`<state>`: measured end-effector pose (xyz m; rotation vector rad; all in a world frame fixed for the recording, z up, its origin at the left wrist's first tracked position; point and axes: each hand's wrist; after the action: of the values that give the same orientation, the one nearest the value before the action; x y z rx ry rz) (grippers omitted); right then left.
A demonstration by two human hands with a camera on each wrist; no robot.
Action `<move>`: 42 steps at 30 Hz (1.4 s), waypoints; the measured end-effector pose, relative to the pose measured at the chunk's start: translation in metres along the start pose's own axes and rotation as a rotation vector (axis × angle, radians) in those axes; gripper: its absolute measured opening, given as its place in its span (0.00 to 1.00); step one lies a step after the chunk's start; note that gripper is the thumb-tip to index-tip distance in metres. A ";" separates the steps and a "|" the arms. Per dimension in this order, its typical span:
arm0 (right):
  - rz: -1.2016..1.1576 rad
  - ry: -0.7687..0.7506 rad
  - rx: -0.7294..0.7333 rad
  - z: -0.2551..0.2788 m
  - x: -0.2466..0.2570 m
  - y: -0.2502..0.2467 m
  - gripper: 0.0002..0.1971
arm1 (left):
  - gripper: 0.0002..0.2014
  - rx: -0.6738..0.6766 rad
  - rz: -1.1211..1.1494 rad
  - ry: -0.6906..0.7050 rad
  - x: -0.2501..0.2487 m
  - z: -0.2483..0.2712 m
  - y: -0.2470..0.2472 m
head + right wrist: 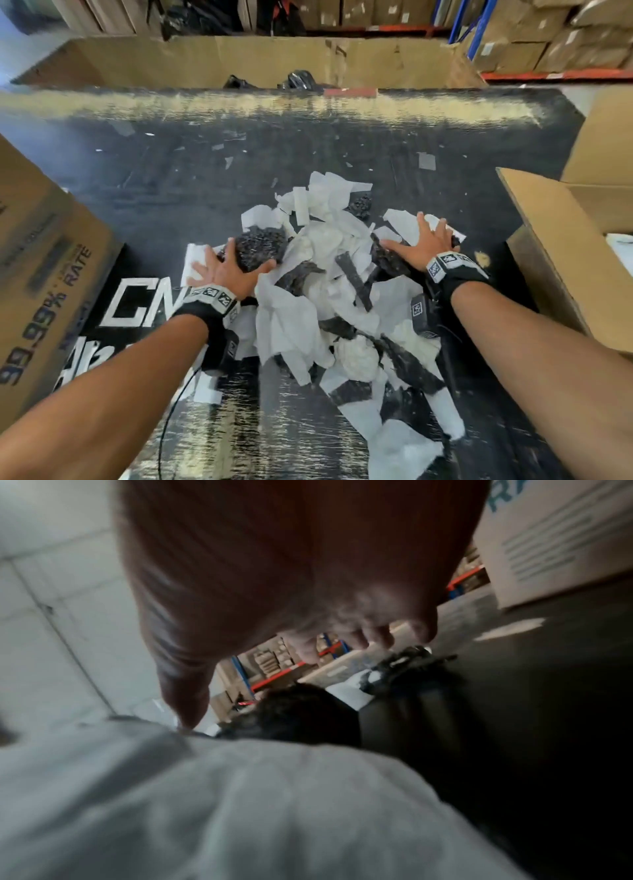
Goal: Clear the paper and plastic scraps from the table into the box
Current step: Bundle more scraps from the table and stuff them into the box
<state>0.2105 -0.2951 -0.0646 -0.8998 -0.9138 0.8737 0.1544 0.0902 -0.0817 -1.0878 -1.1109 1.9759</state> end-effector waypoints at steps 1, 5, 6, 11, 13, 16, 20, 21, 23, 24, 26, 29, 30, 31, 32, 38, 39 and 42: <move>0.032 -0.002 0.051 -0.004 0.003 0.005 0.65 | 0.62 0.016 -0.013 0.043 -0.004 -0.001 0.003; 0.111 -0.170 0.057 0.008 0.026 0.035 0.43 | 0.57 0.092 0.067 0.378 -0.037 0.008 0.017; 0.073 -0.223 0.050 0.015 0.035 0.039 0.38 | 0.55 0.120 0.096 0.458 -0.047 0.011 0.018; -0.128 -0.245 -0.135 0.035 0.056 0.022 0.19 | 0.36 -0.038 0.227 0.557 -0.079 0.005 0.005; -0.116 -0.231 -0.198 0.030 0.055 0.005 0.20 | 0.31 -0.155 0.233 0.548 -0.083 -0.011 -0.005; -0.073 -0.145 -0.221 0.008 0.052 -0.016 0.27 | 0.34 -0.138 0.179 0.529 -0.091 -0.046 -0.020; -0.046 0.100 -0.101 -0.033 0.046 -0.026 0.42 | 0.43 -0.028 0.072 0.479 -0.108 -0.095 -0.023; -0.056 0.163 -0.055 -0.043 0.045 -0.025 0.44 | 0.44 0.011 0.052 0.460 -0.114 -0.105 -0.021; -0.039 0.225 0.030 -0.060 0.046 -0.018 0.47 | 0.49 0.099 0.000 0.434 -0.130 -0.119 -0.015; -0.007 0.209 0.061 -0.066 0.050 -0.012 0.48 | 0.51 0.142 -0.036 0.435 -0.139 -0.125 -0.010; 0.059 0.113 0.091 -0.074 0.061 -0.001 0.49 | 0.54 0.231 -0.109 0.476 -0.158 -0.129 0.004; 0.026 -0.094 0.127 -0.066 0.085 0.014 0.40 | 0.62 0.317 -0.185 0.592 -0.178 -0.118 0.025; -0.017 -0.191 0.126 -0.060 0.092 0.015 0.34 | 0.62 0.327 -0.186 0.626 -0.181 -0.112 0.030; -0.069 -0.280 0.116 -0.052 0.098 0.014 0.28 | 0.62 0.329 -0.168 0.658 -0.183 -0.105 0.032; -0.117 -0.354 0.100 -0.045 0.102 0.012 0.23 | 0.60 0.321 -0.151 0.682 -0.184 -0.098 0.030; -0.196 -0.473 -0.074 0.011 0.083 -0.031 0.28 | 0.47 0.193 -0.045 0.760 -0.149 -0.056 -0.027; -0.192 -0.485 -0.095 0.024 0.075 -0.036 0.29 | 0.47 0.201 0.000 0.778 -0.137 -0.045 -0.036; -0.205 -0.521 -0.104 0.068 0.046 -0.041 0.35 | 0.48 0.227 0.026 0.807 -0.101 0.004 -0.043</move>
<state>0.1739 -0.2509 0.0077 -0.6576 -1.4855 0.9038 0.2033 0.0268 -0.0067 -1.5598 -0.4275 1.3934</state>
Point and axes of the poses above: each hand's wrist, its own z-axis away from the middle knuckle, its own y-axis out of the palm, x = y × z, and after that the axes turned 3 degrees about z, right-handed
